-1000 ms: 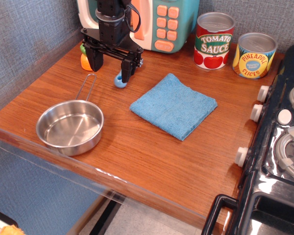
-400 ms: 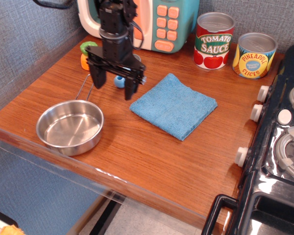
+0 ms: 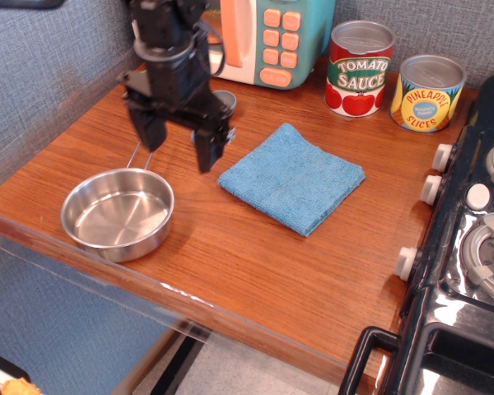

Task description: Place the pot on top of the blue towel

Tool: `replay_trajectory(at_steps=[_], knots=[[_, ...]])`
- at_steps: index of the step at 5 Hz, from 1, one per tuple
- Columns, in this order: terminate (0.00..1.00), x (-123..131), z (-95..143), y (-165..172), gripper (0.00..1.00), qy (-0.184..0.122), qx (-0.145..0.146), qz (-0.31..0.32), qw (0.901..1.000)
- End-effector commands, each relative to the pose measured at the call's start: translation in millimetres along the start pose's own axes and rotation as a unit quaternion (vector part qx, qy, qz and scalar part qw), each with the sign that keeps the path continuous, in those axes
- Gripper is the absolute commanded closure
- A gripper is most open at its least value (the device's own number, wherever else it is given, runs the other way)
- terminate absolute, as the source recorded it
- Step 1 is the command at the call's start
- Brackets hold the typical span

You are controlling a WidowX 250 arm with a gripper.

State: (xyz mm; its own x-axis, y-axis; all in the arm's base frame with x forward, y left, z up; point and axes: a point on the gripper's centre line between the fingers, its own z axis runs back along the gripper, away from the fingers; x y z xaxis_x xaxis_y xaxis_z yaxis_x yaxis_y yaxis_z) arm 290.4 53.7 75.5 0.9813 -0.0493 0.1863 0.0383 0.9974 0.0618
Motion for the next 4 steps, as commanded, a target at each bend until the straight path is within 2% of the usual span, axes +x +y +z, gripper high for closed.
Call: replay_trajectory(at_steps=[1,2,3,4], knots=[[0.00,-40.5,-41.7,2.6,0.00,0.082,0.012,-0.015,0.9965],[0.00,-58.8,-67.7,-7.9,0.00,0.115,0.019,-0.046,0.9921],[0.00,-64.8,-69.2,-14.1,0.00,0.110,0.016,-0.058,0.9921],[0.00,-65.0,-67.2,-15.0,1.00,0.102,0.018,-0.063,0.9926]])
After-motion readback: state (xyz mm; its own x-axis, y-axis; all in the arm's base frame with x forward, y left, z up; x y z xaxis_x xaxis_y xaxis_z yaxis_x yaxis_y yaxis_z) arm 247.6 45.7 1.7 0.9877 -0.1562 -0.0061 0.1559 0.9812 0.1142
